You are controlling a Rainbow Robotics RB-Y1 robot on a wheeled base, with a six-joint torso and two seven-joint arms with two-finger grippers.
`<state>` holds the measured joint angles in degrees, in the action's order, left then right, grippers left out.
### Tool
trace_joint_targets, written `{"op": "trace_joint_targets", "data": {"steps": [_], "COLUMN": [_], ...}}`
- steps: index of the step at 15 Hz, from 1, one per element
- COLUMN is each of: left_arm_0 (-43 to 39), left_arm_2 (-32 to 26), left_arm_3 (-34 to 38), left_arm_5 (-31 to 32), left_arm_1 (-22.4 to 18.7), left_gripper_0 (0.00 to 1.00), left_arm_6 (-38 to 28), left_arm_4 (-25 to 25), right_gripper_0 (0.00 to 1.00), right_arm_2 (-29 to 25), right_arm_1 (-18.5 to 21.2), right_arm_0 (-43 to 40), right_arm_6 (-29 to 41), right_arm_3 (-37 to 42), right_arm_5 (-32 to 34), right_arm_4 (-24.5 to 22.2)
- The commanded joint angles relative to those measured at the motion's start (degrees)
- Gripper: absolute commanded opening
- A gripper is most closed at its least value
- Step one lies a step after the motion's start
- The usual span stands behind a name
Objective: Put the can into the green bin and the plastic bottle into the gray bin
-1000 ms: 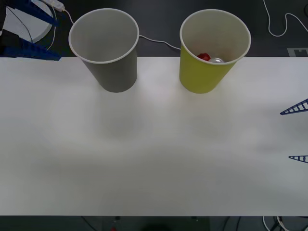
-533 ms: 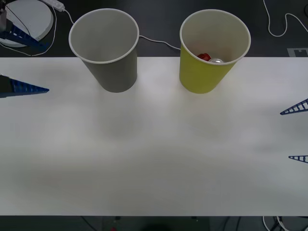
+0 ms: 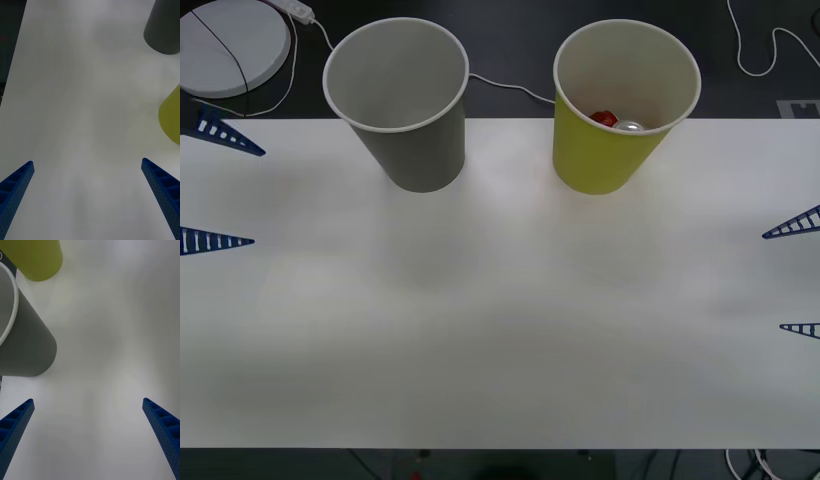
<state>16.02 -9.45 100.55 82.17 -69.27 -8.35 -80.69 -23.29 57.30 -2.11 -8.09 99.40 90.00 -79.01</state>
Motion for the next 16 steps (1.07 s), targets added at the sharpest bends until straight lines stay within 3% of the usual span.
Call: {"op": "trace_joint_targets", "data": {"steps": [1, 6, 16], "left_arm_0": [-3.98, -12.68, -13.38], "left_arm_2": [-1.62, -7.68, -7.77], "left_arm_3": [0.08, 4.13, 4.13], "left_arm_5": [0.01, 0.01, 1.77], "left_arm_1": [0.1, 1.86, 2.47], "left_gripper_0": [1.0, 1.0, 1.0], "left_arm_6": [3.07, 5.36, 7.03], "left_arm_4": [2.11, 3.08, 0.71], "right_gripper_0": [1.0, 1.0, 1.0], "right_arm_2": [0.0, 0.0, 0.0], "right_arm_1": [0.0, 0.0, 0.0], "right_arm_0": [0.0, 0.0, 0.0], "right_arm_6": [0.0, 0.0, 0.0], "right_arm_3": [0.0, 0.0, 0.0], "right_arm_5": [0.0, 0.0, 0.0], "right_arm_4": [0.0, 0.0, 0.0]}}
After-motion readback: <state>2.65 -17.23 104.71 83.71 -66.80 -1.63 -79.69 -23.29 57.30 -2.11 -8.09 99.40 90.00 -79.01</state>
